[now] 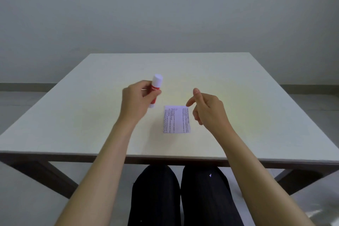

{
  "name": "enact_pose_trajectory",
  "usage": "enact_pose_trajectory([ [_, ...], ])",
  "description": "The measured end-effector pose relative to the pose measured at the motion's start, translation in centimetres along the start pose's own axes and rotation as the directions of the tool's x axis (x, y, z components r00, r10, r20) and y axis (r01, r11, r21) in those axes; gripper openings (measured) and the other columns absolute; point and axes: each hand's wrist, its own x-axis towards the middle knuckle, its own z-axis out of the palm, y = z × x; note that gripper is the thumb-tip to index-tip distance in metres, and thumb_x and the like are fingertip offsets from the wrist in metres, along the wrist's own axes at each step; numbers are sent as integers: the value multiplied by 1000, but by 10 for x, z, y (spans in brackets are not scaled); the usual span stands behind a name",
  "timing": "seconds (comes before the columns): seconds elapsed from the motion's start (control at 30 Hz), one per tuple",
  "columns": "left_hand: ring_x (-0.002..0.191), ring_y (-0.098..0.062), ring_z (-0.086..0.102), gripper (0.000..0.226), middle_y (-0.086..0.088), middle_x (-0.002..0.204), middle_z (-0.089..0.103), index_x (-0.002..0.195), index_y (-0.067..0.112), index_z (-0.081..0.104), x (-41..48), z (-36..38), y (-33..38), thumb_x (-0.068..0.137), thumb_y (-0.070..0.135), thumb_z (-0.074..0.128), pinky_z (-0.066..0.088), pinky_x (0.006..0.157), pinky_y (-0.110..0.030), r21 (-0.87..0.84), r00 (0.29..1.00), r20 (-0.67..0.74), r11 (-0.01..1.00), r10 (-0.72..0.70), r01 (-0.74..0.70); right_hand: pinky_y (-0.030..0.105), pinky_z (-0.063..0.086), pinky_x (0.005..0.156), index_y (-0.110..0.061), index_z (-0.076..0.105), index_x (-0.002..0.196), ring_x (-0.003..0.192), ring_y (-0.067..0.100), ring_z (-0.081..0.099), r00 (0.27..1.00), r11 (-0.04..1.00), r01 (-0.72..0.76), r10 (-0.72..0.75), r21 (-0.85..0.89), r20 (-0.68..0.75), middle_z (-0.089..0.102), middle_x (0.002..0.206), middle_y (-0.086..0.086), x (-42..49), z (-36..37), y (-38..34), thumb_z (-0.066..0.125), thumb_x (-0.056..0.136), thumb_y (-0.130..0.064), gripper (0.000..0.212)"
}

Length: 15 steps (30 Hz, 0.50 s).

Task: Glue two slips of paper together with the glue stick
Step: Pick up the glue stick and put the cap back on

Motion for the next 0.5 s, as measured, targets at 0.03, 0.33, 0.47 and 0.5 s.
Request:
enact_pose_trajectory([
  [0.03, 63, -15, 63, 10, 2, 68, 69, 85, 12, 72, 7, -1, -5, 78, 19, 70, 39, 56, -4, 12, 999, -19, 999, -33, 33, 31, 43, 61, -14, 67, 82, 43, 11, 47, 1000, 1000, 14, -14, 1, -9, 54, 50, 3, -2, -2, 2, 33, 99, -41, 46],
  [0.33, 67, -13, 59, 7, 9, 63, 67, 72, 19, 68, 22, 17, -38, 75, 25, 71, 39, 58, -21, 41, 983, -52, 983, -177, 179, 33, 47, 63, -22, 56, 118, 58, 23, 54, 995, 992, 48, -37, -115, 93, 65, 75, 23, -17, -1, 24, 44, 97, -26, 25],
  [0.47, 70, -12, 61, 8, 13, 62, 65, 69, 24, 65, 22, 17, -44, 74, 26, 72, 39, 58, -17, 60, 979, -67, 978, -195, 199, 24, 41, 53, -24, 55, 118, 54, 17, 55, 993, 990, 35, -19, -138, 115, 62, 65, 8, -18, -4, 31, 46, 95, -26, 24],
  [0.5, 71, -11, 61, 7, 12, 64, 66, 70, 23, 66, 22, 17, -43, 73, 26, 72, 39, 58, -17, 70, 977, -69, 976, -200, 205, 23, 40, 52, -25, 55, 118, 53, 16, 55, 993, 990, 31, -15, -135, 116, 62, 65, 7, -19, -4, 32, 47, 95, -25, 24],
])
